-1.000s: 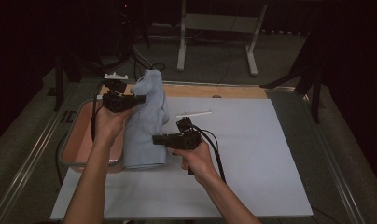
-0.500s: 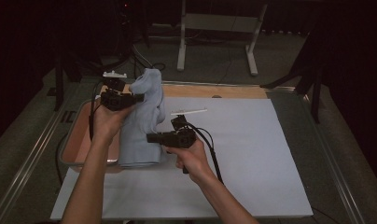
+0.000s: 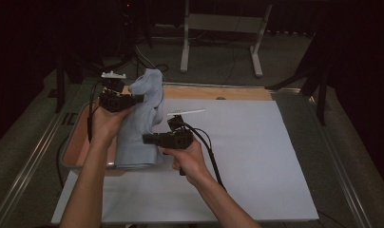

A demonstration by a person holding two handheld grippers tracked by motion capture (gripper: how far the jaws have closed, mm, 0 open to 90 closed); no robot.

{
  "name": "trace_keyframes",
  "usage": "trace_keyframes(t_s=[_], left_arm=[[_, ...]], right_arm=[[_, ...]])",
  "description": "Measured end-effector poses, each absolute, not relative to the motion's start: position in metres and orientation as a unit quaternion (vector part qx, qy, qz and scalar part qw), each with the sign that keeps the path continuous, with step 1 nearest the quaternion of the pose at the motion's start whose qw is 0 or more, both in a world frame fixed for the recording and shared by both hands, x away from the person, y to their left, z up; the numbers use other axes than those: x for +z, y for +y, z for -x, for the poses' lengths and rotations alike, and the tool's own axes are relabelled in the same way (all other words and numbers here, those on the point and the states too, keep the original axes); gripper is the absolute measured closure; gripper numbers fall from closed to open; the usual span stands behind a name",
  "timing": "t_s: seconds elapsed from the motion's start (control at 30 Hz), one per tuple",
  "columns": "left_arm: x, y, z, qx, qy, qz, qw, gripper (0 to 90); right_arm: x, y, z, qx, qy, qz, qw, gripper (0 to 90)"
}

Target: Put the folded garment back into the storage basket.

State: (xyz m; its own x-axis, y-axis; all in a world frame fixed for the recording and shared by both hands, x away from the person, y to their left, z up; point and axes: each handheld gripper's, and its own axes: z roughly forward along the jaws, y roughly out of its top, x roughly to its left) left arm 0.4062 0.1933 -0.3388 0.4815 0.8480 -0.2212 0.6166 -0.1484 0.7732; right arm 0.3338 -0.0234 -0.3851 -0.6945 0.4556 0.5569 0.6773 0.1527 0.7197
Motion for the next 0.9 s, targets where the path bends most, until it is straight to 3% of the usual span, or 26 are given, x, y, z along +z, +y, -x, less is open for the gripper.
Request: trace_keyframes(t_s=[0.9], left_arm=[[-0.329, 0.224, -0.402, 0.165, 0.509, -0.740, 0.408, 85.6]], right_arm=[[-0.390, 0.008, -0.339, -0.534, -0.750, 0.371, 0.121, 80.8]])
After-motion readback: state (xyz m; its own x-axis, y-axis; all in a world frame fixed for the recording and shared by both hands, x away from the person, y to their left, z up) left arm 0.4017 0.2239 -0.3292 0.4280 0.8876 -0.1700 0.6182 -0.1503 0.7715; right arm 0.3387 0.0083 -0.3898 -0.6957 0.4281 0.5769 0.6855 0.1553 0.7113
